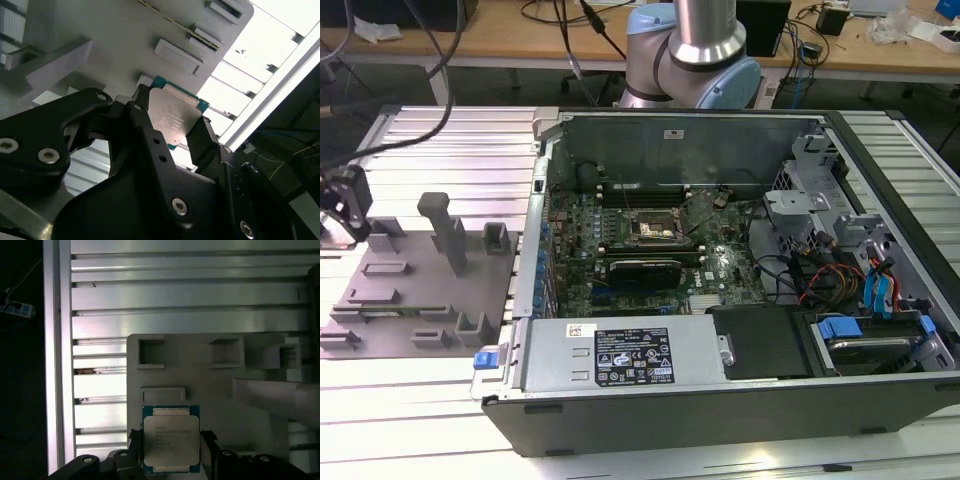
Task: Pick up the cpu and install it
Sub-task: 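Pick up the cpu and move it towards the insertion slot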
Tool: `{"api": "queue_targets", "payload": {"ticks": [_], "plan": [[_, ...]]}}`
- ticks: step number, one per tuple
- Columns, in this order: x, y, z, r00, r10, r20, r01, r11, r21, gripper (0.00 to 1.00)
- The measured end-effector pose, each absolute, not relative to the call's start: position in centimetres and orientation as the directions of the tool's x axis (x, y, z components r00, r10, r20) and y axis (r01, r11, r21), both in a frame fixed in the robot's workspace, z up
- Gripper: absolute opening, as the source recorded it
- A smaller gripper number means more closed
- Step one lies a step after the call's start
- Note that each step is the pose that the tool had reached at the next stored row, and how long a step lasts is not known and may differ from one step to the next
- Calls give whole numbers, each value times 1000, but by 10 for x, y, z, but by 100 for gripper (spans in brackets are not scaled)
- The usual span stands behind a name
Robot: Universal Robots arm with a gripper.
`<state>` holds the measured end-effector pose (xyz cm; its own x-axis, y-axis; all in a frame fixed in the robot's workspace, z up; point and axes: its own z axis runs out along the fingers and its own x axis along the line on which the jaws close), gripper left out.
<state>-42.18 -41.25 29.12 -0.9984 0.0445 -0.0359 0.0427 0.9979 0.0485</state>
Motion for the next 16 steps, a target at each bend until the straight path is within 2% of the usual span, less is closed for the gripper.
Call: {"api": "queue_targets", "payload": {"ticks": [16], "plan": [[-422,-413,379,-998,44,-36,43,998,49,54]]}}
